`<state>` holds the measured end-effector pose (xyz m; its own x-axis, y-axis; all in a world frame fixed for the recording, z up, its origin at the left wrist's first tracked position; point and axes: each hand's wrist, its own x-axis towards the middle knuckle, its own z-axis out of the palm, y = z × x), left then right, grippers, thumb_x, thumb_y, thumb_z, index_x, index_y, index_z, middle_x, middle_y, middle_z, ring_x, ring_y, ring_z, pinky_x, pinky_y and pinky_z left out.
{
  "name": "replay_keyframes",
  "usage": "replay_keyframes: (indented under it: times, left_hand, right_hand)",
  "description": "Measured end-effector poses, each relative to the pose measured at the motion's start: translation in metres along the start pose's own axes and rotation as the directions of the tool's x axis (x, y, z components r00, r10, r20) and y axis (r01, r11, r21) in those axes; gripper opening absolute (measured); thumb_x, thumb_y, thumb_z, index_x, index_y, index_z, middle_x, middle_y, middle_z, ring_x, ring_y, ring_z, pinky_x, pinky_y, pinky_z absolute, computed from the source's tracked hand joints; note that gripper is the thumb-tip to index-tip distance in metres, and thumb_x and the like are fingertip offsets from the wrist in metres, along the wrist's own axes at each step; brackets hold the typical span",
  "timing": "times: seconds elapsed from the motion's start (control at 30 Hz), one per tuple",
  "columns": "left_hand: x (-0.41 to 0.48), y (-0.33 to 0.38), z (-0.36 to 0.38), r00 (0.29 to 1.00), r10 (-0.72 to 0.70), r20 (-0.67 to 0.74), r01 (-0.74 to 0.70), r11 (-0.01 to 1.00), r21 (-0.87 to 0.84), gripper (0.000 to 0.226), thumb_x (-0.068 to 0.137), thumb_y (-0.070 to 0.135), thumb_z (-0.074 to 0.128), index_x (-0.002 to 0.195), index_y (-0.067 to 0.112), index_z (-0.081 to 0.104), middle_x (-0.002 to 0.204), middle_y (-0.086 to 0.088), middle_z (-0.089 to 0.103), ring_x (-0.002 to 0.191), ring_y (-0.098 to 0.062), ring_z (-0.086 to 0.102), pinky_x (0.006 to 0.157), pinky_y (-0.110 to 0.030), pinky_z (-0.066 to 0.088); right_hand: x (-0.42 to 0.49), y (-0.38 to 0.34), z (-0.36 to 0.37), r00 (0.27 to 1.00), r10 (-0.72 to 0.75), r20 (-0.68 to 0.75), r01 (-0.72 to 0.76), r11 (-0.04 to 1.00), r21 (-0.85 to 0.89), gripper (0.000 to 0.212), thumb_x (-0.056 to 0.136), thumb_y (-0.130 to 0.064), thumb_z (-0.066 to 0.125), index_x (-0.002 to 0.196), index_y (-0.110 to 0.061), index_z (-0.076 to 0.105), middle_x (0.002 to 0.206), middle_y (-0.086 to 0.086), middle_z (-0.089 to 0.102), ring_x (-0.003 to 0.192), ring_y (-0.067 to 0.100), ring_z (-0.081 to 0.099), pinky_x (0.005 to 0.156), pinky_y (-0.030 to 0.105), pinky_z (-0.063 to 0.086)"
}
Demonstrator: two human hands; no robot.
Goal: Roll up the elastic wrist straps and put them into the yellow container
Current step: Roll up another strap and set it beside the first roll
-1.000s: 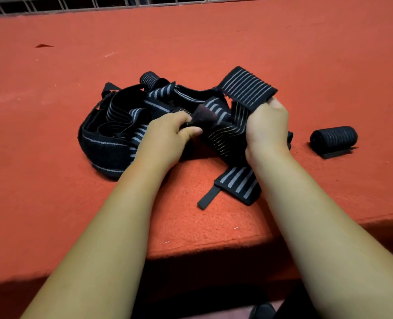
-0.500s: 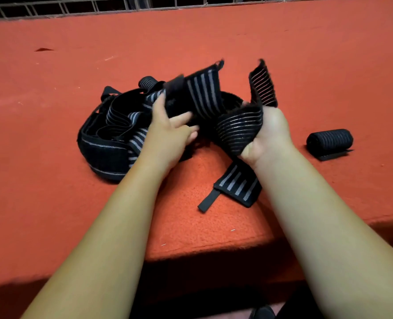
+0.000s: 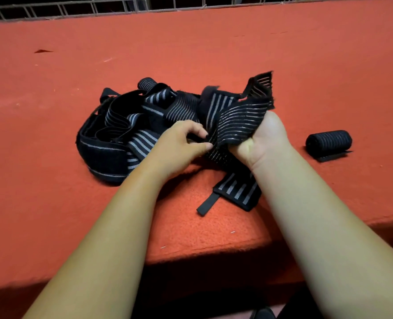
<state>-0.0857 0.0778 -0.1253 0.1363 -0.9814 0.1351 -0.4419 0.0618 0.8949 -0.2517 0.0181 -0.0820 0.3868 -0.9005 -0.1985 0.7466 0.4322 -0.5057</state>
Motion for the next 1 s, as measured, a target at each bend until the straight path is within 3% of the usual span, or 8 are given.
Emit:
replay_keyframes:
  times: [0.1, 0.17, 0.3, 0.43, 0.53, 0.73, 0.83, 1.0]
  left_hand:
    - [-0.003, 0.003, -0.004, 0.998, 0.002, 0.067, -0.005, 0.999, 0.04, 0.01, 0.101, 0.016, 0.073, 0.1, 0.023, 0.066, 0.09, -0.007, 0.071, 0.071, -0.018, 0.064, 0.058, -0.044, 0.057]
    - [-0.004, 0.007, -0.004, 0.999, 0.008, 0.038, -0.007, 1.0, -0.027, 0.014, 0.103, 0.011, 0.062, 0.105, 0.024, 0.061, 0.098, -0.015, 0.074, 0.078, -0.024, 0.07, 0.068, -0.052, 0.059]
    - [0.004, 0.015, -0.009, 0.939, -0.034, -0.343, 0.023, 0.999, -0.037, 0.017, 0.101, 0.013, 0.054, 0.102, 0.03, 0.056, 0.085, 0.0, 0.068, 0.072, -0.017, 0.061, 0.069, -0.038, 0.05]
    - [0.004, 0.018, -0.019, 0.886, -0.165, -0.434, 0.115, 0.984, -0.139, 0.01, 0.1, 0.02, 0.059, 0.105, 0.023, 0.067, 0.093, 0.005, 0.075, 0.078, -0.015, 0.069, 0.065, -0.027, 0.053]
    - [-0.001, 0.025, -0.018, 0.908, -0.25, -0.337, 0.103, 0.911, -0.398, 0.014, 0.099, 0.011, 0.061, 0.091, 0.008, 0.072, 0.084, -0.011, 0.078, 0.074, -0.028, 0.075, 0.061, -0.031, 0.061]
    - [-0.006, 0.038, -0.028, 0.928, -0.29, -0.235, 0.083, 0.776, -0.625, 0.02, 0.11, 0.013, 0.06, 0.096, 0.011, 0.074, 0.091, -0.014, 0.083, 0.082, -0.032, 0.082, 0.073, -0.05, 0.068]
    - [-0.007, 0.037, -0.033, 0.932, -0.296, -0.211, 0.117, 0.793, -0.598, 0.007, 0.108, 0.018, 0.066, 0.112, 0.013, 0.069, 0.103, -0.01, 0.082, 0.079, -0.023, 0.082, 0.057, -0.035, 0.064]
    - [-0.011, 0.035, -0.035, 0.923, -0.252, -0.291, 0.096, 0.883, -0.46, 0.039, 0.085, 0.014, 0.091, 0.119, 0.014, 0.071, 0.121, -0.007, 0.072, 0.058, -0.006, 0.071, 0.048, -0.022, 0.052]
  right_hand:
    - [0.003, -0.002, -0.007, 0.998, -0.041, -0.047, 0.041, 0.999, 0.003, 0.038, 0.114, -0.021, 0.035, 0.114, 0.0, 0.067, 0.118, 0.019, 0.071, 0.104, 0.033, 0.075, 0.096, 0.049, 0.063]
    - [0.0, -0.001, -0.01, 0.995, -0.083, -0.063, 0.08, 0.996, -0.038, 0.042, 0.116, -0.03, 0.04, 0.111, -0.001, 0.069, 0.115, 0.018, 0.074, 0.106, 0.036, 0.077, 0.097, 0.058, 0.062]
    - [0.002, 0.004, -0.01, 0.966, -0.222, -0.129, 0.184, 0.949, -0.258, 0.045, 0.107, -0.038, 0.055, 0.134, -0.005, 0.068, 0.131, 0.013, 0.077, 0.12, 0.038, 0.075, 0.105, 0.065, 0.057]
    - [-0.004, 0.012, -0.007, 0.961, -0.271, -0.061, 0.181, 0.777, -0.603, 0.034, 0.111, -0.04, 0.056, 0.128, -0.016, 0.071, 0.113, -0.004, 0.082, 0.104, 0.02, 0.08, 0.095, 0.046, 0.062]
    - [-0.01, 0.021, -0.005, 0.962, -0.274, -0.004, 0.175, 0.624, -0.761, 0.031, 0.103, -0.048, 0.061, 0.094, -0.018, 0.065, 0.099, -0.003, 0.079, 0.098, 0.027, 0.079, 0.097, 0.062, 0.062]
    - [-0.003, 0.026, -0.012, 0.952, -0.305, -0.004, 0.187, 0.595, -0.781, 0.035, 0.091, -0.042, 0.075, 0.112, -0.015, 0.07, 0.108, 0.01, 0.082, 0.103, 0.036, 0.08, 0.09, 0.069, 0.062]
    - [-0.002, 0.026, -0.014, 0.926, -0.377, -0.008, 0.202, 0.514, -0.834, 0.021, 0.089, -0.025, 0.078, 0.108, -0.023, 0.069, 0.102, 0.001, 0.081, 0.091, 0.024, 0.08, 0.082, 0.057, 0.067]
    - [-0.003, 0.022, -0.017, 0.89, -0.456, 0.006, 0.141, 0.263, -0.954, 0.056, 0.091, -0.01, 0.064, 0.139, -0.022, 0.038, 0.113, 0.004, 0.069, 0.091, 0.02, 0.073, 0.064, 0.037, 0.057]
